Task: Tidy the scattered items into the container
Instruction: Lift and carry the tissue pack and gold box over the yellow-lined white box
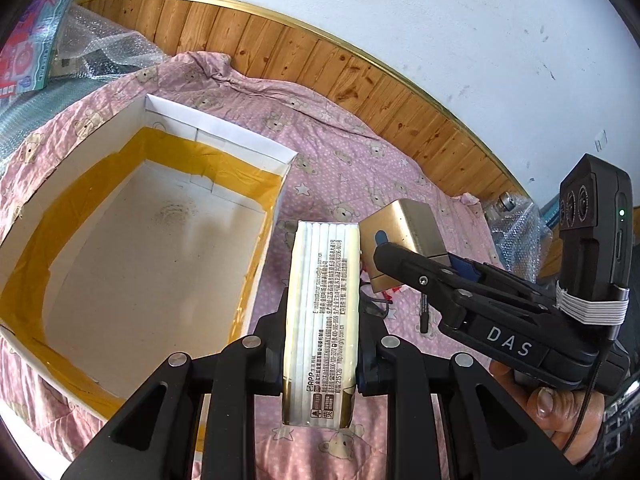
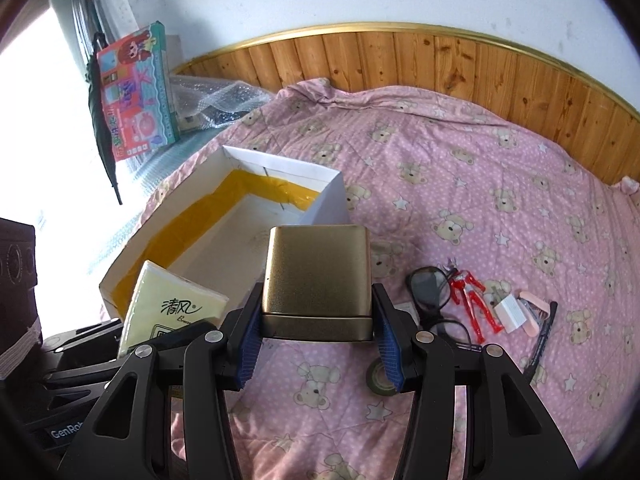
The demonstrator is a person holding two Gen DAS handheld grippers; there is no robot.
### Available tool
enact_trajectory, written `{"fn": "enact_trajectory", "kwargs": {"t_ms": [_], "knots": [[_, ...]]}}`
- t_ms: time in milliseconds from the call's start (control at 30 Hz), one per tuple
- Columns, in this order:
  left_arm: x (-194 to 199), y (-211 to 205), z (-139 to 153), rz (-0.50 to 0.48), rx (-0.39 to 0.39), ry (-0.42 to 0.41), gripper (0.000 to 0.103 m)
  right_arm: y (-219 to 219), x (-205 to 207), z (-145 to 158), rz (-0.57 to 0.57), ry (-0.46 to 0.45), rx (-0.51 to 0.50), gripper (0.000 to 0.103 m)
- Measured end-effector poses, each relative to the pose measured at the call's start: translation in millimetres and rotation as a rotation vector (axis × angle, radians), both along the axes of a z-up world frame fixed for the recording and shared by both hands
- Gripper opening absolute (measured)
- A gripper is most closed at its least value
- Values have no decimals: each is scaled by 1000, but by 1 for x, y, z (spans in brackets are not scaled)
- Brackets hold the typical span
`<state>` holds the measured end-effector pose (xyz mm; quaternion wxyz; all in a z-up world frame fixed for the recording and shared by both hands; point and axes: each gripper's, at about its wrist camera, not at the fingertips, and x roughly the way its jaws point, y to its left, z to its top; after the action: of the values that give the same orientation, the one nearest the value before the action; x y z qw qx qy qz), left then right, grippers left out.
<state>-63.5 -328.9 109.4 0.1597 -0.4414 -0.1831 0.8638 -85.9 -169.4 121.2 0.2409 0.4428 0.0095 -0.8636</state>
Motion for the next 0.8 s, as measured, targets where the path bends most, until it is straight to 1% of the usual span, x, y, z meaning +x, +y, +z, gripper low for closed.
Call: {"fn": "enact_trajectory", "kwargs": {"t_ms": [100,267,800], "knots": [[0,-8,1,15,-12,0,25,-14,-1,5,20,8,-1,53],[-2,-21,2,39,-6,0,25,-36,-3,11,56,20,-2,53],[-10,-69,8,117,6,12,25,-86,-9,22,131,37,-10,53]]}}
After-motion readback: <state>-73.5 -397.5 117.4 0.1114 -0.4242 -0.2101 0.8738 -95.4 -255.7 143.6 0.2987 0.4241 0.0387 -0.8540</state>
